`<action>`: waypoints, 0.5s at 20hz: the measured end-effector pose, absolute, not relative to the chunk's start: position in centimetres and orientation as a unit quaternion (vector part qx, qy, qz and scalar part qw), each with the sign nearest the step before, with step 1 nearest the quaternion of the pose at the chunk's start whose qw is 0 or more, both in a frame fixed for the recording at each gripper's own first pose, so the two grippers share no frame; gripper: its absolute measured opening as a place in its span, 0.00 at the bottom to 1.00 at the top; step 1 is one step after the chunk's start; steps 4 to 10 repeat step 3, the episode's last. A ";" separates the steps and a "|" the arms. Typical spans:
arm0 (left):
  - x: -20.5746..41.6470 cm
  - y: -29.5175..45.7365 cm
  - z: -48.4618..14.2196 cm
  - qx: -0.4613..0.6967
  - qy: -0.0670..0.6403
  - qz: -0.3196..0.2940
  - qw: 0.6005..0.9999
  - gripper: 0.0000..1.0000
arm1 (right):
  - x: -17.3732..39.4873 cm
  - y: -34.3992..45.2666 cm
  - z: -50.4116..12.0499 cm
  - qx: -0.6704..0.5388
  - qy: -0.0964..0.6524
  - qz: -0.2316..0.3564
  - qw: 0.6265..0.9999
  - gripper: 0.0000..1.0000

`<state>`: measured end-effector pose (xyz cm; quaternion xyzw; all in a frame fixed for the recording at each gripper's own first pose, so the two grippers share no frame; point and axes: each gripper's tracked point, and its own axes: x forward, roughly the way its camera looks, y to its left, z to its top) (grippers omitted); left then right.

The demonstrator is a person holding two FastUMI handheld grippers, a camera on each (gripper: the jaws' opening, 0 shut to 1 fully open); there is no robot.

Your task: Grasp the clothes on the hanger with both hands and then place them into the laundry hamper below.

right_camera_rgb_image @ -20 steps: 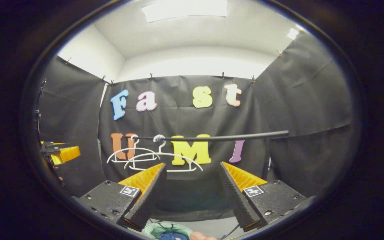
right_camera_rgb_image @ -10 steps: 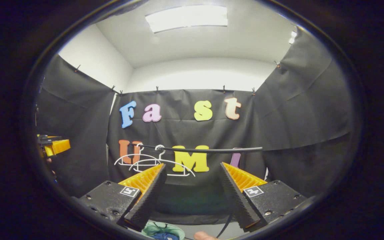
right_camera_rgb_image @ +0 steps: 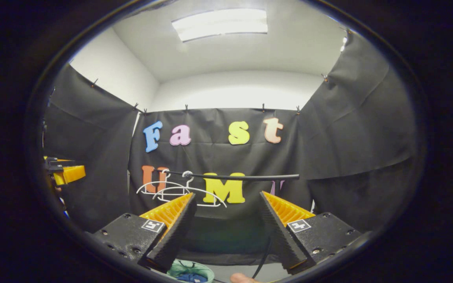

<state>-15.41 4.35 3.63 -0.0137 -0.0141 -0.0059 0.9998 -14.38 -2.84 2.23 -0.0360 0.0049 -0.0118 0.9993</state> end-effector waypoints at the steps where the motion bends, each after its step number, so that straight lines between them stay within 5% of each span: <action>1: -15.3 4.3 3.7 -0.014 -0.016 -0.006 1.000 1.00 | -14.3 -3.0 2.2 -0.035 0.004 -0.013 0.999 1.00; 10: -14.8 4.2 3.7 -0.015 -0.018 -0.008 1.000 0.99 | -13.9 -3.1 2.0 -0.037 0.005 -0.015 0.999 0.98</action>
